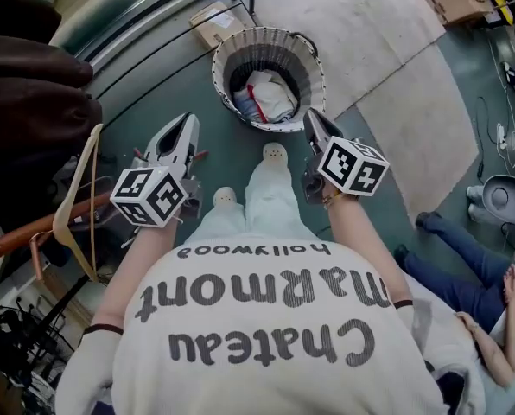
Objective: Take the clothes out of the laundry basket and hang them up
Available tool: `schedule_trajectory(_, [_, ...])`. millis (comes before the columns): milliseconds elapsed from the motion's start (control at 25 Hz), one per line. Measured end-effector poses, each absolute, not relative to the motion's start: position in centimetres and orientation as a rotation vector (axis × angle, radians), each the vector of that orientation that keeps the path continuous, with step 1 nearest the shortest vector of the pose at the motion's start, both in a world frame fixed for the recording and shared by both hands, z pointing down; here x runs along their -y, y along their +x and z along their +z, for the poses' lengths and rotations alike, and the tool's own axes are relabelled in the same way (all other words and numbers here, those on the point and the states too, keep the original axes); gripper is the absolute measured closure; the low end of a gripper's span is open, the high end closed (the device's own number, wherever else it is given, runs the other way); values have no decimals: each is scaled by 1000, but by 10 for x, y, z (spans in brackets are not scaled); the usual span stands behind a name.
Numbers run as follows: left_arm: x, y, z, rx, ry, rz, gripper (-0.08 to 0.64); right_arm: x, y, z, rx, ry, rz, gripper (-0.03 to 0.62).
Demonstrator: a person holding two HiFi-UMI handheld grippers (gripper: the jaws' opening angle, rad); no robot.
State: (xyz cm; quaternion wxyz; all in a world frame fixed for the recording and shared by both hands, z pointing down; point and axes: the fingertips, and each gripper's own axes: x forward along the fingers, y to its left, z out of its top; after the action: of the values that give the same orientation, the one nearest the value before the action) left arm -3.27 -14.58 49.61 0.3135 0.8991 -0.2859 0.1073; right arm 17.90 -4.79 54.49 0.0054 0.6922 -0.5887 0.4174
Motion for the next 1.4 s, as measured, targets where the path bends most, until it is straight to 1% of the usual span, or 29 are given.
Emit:
schedule_trajectory(400, [152, 32, 561, 882, 2238, 417, 552, 93, 183, 625, 2008, 1465, 1271, 561])
schedule_trajectory(560, [150, 50, 592, 910, 2173, 441, 552, 103, 180, 657, 2047, 1279, 1253, 561])
schedule_trajectory(760, [154, 61, 631, 858, 2221, 549, 552, 106, 189, 707, 2001, 1245, 1296, 560])
schedule_trajectory(920, [184, 56, 670, 817, 2276, 657, 552, 125, 206, 744, 1981, 1264, 1226, 558])
schedule_trajectory(1200, [239, 81, 700, 746, 2345, 616, 552, 164, 222, 802, 1951, 1297, 1137, 554])
schedule_trajectory(1240, [245, 84, 704, 741, 2342, 600, 552, 170, 223, 811, 1947, 1300, 1121, 540])
schedule_trajectory(1280, [250, 86, 707, 742, 2336, 581, 552, 174, 225, 820, 1940, 1305, 1114, 490])
schedule_trajectory(1320, [255, 89, 710, 747, 2329, 558, 552, 177, 227, 830, 1933, 1311, 1116, 471])
schedule_trajectory(1400, [263, 94, 718, 755, 2325, 501, 552, 181, 230, 851, 1923, 1313, 1127, 467])
